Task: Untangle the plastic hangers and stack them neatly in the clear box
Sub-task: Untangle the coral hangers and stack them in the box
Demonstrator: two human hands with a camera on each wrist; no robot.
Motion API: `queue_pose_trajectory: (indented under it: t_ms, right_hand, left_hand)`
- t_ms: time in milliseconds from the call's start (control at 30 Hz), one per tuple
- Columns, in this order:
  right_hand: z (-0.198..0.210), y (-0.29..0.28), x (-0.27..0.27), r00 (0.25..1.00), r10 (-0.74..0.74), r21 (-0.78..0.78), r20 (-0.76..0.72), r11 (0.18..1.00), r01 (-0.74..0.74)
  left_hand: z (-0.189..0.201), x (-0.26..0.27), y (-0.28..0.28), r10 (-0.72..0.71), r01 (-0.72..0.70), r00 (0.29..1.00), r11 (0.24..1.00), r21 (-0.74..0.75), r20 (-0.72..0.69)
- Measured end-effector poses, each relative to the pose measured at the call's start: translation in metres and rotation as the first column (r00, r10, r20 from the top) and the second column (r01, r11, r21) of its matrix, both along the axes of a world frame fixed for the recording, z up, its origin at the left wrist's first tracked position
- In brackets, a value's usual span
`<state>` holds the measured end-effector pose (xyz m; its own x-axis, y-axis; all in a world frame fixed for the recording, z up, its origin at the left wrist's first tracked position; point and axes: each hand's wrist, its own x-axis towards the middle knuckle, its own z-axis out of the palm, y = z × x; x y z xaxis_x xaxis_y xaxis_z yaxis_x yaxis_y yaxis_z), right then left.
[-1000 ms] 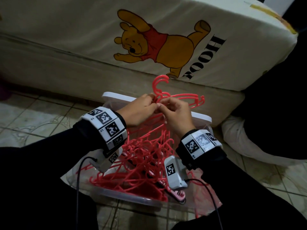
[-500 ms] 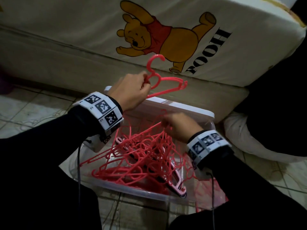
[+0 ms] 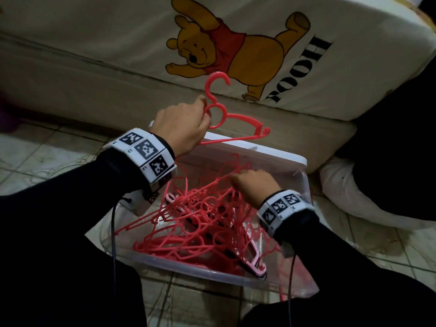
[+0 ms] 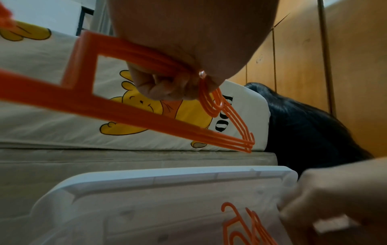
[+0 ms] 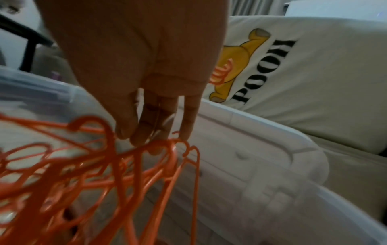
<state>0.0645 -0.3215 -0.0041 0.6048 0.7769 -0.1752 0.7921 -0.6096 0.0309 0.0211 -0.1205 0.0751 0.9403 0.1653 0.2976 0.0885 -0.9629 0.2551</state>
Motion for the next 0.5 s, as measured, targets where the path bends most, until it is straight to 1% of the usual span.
queue_pose_trajectory:
  t_ms: [67,133,200,267,300,367,400,500]
  right_hand:
    - [0.009,-0.005,0.011,0.996,-0.087,0.034,-0.036,0.996,0.088]
    - [0.014,-0.010,0.016,0.981,-0.129,0.037,-0.146,0.990,0.136]
    - [0.013,-0.011,0.010,0.970,-0.067,-0.031,-0.232,0.998,0.062]
    - [0.006,-0.009,-0.003,0.968,0.007,-0.128,-0.252,0.991,-0.041]
    - [0.002,-0.007,-0.009,0.965,0.032,-0.145,-0.261,0.987,-0.072]
    - [0.002,-0.003,-0.012,0.964,0.071,-0.098,-0.257,0.990,-0.100]
    - [0.007,-0.002,-0.010,0.965,0.068,-0.068,-0.253,0.994,-0.088]
    - [0.032,-0.008,0.007,0.971,-0.016,-0.002,-0.239,1.000,0.016]
  left_hand:
    - [0.001,0.000,0.002,0.002,-0.002,1.000,1.000,-0.016,0.007]
    - [0.001,0.001,0.003,0.005,-0.004,1.000,1.000,-0.018,0.007]
    - [0.001,0.001,0.003,0.006,-0.006,1.000,1.000,-0.017,-0.004]
    - [0.000,0.001,0.003,0.003,-0.003,1.000,1.000,-0.013,-0.020]
    - [0.000,0.001,0.003,-0.001,0.001,1.000,1.000,-0.011,-0.024]
    - [0.001,0.001,0.002,-0.007,0.007,1.000,1.000,-0.014,-0.025]
    - [0.001,0.001,0.002,-0.007,0.007,1.000,1.000,-0.017,-0.024]
    - [0.002,0.001,0.003,-0.001,0.000,1.000,1.000,-0.031,-0.030]
